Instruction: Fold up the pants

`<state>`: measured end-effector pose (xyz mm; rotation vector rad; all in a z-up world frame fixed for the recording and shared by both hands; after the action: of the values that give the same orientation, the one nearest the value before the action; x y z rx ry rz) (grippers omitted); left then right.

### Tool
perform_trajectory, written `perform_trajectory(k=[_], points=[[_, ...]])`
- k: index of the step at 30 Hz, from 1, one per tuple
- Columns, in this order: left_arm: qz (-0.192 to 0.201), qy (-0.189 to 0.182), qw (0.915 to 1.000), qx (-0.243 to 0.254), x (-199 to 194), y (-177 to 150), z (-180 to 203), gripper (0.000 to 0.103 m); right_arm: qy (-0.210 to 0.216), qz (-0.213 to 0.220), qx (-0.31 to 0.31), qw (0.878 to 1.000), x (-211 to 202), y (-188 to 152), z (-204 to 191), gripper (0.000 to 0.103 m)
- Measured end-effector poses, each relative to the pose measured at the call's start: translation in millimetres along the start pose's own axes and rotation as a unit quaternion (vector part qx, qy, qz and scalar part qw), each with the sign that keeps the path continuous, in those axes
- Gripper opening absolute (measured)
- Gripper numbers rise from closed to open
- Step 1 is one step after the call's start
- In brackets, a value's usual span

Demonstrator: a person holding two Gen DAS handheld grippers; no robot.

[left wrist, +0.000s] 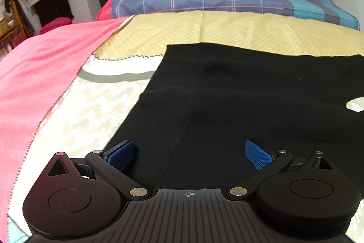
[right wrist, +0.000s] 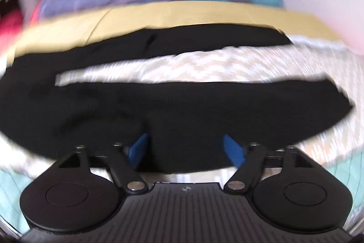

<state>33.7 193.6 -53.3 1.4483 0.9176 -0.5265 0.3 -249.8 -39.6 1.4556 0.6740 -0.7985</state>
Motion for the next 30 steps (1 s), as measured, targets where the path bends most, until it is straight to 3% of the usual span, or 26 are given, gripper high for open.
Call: perform_trajectory(k=[3, 4, 6, 8, 11, 14, 16, 18, 20, 21, 23, 24, 25, 27, 28, 30], points=[[-0.004, 0.011, 0.9999, -0.003, -9.8, -0.1, -9.5, 0.103, -0.039, 0.074, -0.088, 0.993, -28.3, 10.3, -37.3, 0.072], [-0.003, 0.024, 0.9997, -0.004, -13.4, 0.0, -13.8, 0.103, -0.022, 0.09, -0.128, 0.987, -34.6, 12.0, -62.1, 0.073], [0.001, 0.035, 0.9993, -0.01, -20.6, 0.9, -22.2, 0.103, 0.056, 0.104, -0.207, 0.971, -42.4, 9.5, -122.3, 0.075], [0.006, 0.03, 0.9993, -0.021, -27.8, 0.8, -29.4, 0.103, 0.132, 0.103, -0.279, 0.945, -46.1, 0.2, -184.8, 0.077], [0.007, 0.031, 0.9988, -0.037, -36.5, -1.5, -40.0, 0.103, 0.202, 0.093, -0.374, 0.9, -42.0, -21.2, -271.1, 0.077], [0.008, 0.037, 0.9981, -0.049, -44.7, -6.9, -54.7, 0.103, 0.222, 0.089, -0.458, 0.856, -32.6, -46.2, -340.9, 0.072], [0.009, 0.045, 0.9974, -0.056, -49.2, -11.5, -66.6, 0.103, 0.21, 0.097, -0.493, 0.839, -19.9, -53.2, -373.3, 0.062], [0.007, 0.053, 0.9965, -0.065, -51.4, -16.3, -78.4, 0.103, 0.192, 0.103, -0.506, 0.834, -6.8, -53.3, -397.0, 0.047], [0.003, 0.057, 0.9956, -0.074, -51.4, -20.6, -89.2, 0.103, 0.194, 0.095, -0.491, 0.844, 5.4, -46.4, -411.9, 0.018], [0.002, 0.058, 0.9952, -0.079, -51.2, -22.1, -93.7, 0.103, 0.191, 0.09, -0.473, 0.855, 9.5, -39.0, -414.8, 0.011], [-0.001, 0.059, 0.9943, -0.089, -50.9, -24.1, -100.8, 0.103, 0.193, 0.066, -0.404, 0.892, 13.3, -18.8, -411.3, 0.011], [-0.002, 0.059, 0.994, -0.092, -51.0, -24.0, -103.8, 0.103, 0.227, 0.038, -0.385, 0.894, 5.5, -23.2, -414.7, 0.011], [0.001, 0.058, 0.9939, -0.093, -52.2, -22.8, -106.0, 0.103, 0.261, 0.027, -0.392, 0.882, -8.6, -34.0, -421.1, 0.011], [0.005, 0.058, 0.9937, -0.096, -51.8, -16.6, -107.7, 0.103, 0.251, 0.08, -0.451, 0.853, -31.0, -62.3, -436.9, 0.011], [0.007, 0.051, 0.9941, -0.095, -51.2, -12.5, -106.4, 0.103, 0.238, 0.086, -0.465, 0.848, -27.7, -72.3, -442.8, 0.012], [0.012, 0.039, 0.9947, -0.095, -47.7, -4.0, -99.8, 0.103, 0.24, 0.087, -0.451, 0.855, -22.7, -79.9, -445.6, 0.02]])
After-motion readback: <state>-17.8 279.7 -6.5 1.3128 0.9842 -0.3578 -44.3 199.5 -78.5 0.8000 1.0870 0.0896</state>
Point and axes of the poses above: each gripper's, at about its wrist camera, not at the fingertips, and x roughly the way its jaws point, z to its right, y to its top, the point moved 7 cm from there along x, roughly the way its jaws point, and after that the axes turned 6 degrees about -z, right-handed, at the moved point
